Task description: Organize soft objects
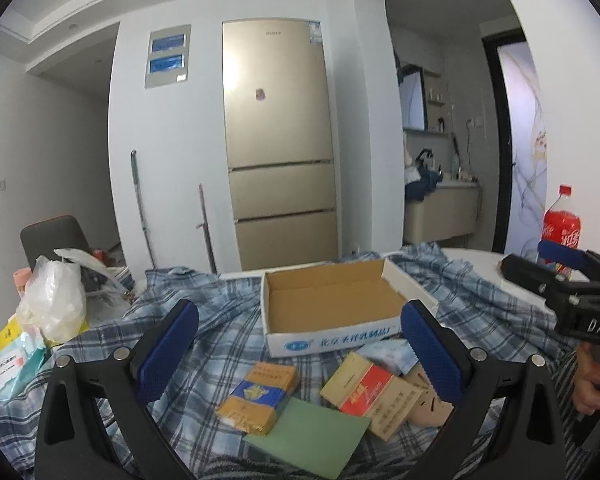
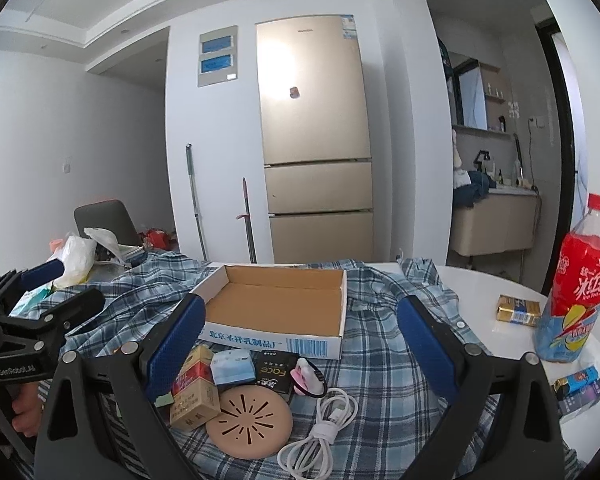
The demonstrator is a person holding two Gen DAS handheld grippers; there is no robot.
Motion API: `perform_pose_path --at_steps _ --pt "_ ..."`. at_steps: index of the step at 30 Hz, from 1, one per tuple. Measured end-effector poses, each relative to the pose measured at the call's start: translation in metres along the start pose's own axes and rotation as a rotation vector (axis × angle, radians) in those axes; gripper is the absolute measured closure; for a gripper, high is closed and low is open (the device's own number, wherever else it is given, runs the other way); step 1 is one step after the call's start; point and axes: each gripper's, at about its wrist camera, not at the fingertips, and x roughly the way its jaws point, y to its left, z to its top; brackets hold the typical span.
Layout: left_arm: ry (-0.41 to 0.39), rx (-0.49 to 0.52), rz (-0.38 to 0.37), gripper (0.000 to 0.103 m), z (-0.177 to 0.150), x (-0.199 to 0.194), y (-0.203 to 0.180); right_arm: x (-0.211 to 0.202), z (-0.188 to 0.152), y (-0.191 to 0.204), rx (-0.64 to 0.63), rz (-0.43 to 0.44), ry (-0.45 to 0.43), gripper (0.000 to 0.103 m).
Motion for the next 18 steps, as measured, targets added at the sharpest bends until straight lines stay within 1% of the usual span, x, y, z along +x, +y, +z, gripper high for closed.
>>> perform_pose_path --at_steps 3,5,7,10,12,15,18 --pt "0.032 -0.024 0.003 0.003 0.0 0.004 0.005 0.008 0.0 -0.006 0.022 -0.013 0.055 0.007" --pt "0.085 -0.036 0.008 0.006 -0.001 0.012 0.009 0.017 -0.001 -0.01 0.039 -0.016 0.114 0.007" --pt "0.151 -0.043 0.017 0.006 -0.004 0.022 0.012 0.026 -0.003 -0.015 0.068 -0.023 0.176 0.007" --pt "0.248 -0.068 -0.019 0.007 -0.01 0.036 0.015 0.037 -0.009 -0.025 0.124 -0.023 0.261 0.007" --pt "0.308 -0.09 -0.037 0.007 -0.015 0.046 0.017 0.047 -0.015 -0.029 0.148 -0.008 0.336 0.013" --pt "0.354 -0.098 -0.027 0.007 -0.019 0.053 0.018 0.063 -0.028 -0.033 0.174 0.01 0.447 0.019" --pt "0.383 -0.109 -0.028 0.007 -0.022 0.058 0.018 0.073 -0.038 -0.033 0.175 0.026 0.512 0.021"
